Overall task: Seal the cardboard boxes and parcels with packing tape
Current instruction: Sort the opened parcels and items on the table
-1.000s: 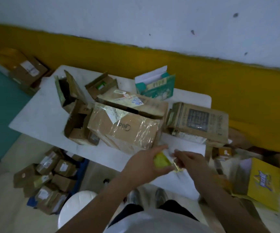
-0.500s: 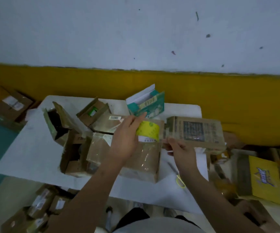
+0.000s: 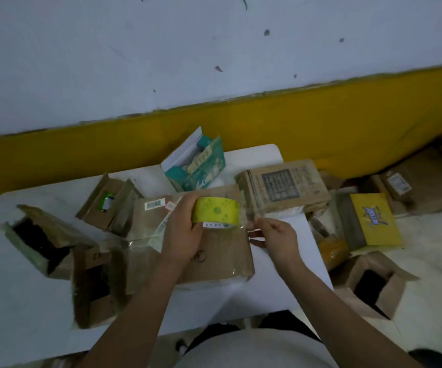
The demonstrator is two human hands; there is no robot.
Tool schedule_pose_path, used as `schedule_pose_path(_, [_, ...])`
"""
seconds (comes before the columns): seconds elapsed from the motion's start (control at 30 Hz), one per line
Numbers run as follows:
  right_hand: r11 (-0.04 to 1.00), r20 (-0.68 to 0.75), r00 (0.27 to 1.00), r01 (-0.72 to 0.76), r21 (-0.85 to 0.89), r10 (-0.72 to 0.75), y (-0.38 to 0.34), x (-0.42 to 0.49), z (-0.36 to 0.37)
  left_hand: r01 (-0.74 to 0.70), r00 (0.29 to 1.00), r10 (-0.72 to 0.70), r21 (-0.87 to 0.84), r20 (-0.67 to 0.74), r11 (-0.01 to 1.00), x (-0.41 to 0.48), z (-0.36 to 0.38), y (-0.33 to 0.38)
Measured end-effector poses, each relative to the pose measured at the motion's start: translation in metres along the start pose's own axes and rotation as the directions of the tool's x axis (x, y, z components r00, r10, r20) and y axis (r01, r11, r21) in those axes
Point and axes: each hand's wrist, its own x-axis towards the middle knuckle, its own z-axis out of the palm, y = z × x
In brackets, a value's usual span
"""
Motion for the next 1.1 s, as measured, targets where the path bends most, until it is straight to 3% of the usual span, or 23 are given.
schedule_pose_path(0.13, [0.992,-0.052,0.993,-0.106,0.072,0.11,0.002,0.008,-0.004,-0.035,0.996,0.04,0.064,-0.083,0.997,0.001,0.0,-0.004])
schedule_pose_path(0.23, [0.993,-0.071,0.99,-0.121,0.014,0.122,0.004,0.019,-0.016,-0.032,0.993,0.052,0.183,-0.103,0.983,-0.001,0.0,-0.008])
schedule_pose_path(0.37, [0.982,-0.03,0.985,-0.174,-0.067,0.173,0.007,0.023,-0.02,0.146,0.984,-0.135,0.09,-0.113,0.985,-0.003,0.007,-0.01])
schedule_pose_path(0.57, [0.903,0.025,0.972,-0.206,-0.377,0.232,0.018,0.023,-0.01,0.121,0.988,-0.11,0.104,-0.108,0.987,-0.004,0.012,-0.004])
schedule_pose_path(0.73, [0.806,0.078,0.921,-0.291,-0.516,0.382,0.014,0.033,-0.003,0.096,0.99,-0.086,0.093,-0.108,0.991,-0.003,0.011,-0.006])
schedule_pose_path(0.8, [0.661,0.086,0.948,-0.148,-0.736,0.308,0.017,0.042,-0.012,0.099,0.991,-0.09,0.089,-0.104,0.991,-0.003,0.013,-0.008])
schedule_pose_path(0.87, [0.508,0.071,0.991,0.005,-0.861,0.11,0.019,0.047,-0.017,0.086,0.991,-0.077,0.079,-0.113,0.993,-0.003,0.014,-0.007])
schedule_pose_path(0.93, [0.644,0.006,0.996,0.064,-0.763,-0.092,0.012,0.045,-0.009,0.078,0.989,-0.069,0.069,-0.129,0.995,-0.003,0.013,-0.004])
schedule_pose_path(1.0, [0.743,0.043,0.964,0.23,-0.629,-0.261,0.001,0.043,0.009,0.062,0.99,-0.047,0.115,-0.13,0.991,-0.002,0.011,0.001])
schedule_pose_path(1.1, [0.756,0.258,0.93,0.364,-0.544,-0.262,-0.011,0.036,0.036,0.064,0.994,-0.049,0.151,-0.099,0.986,-0.003,0.01,0.004])
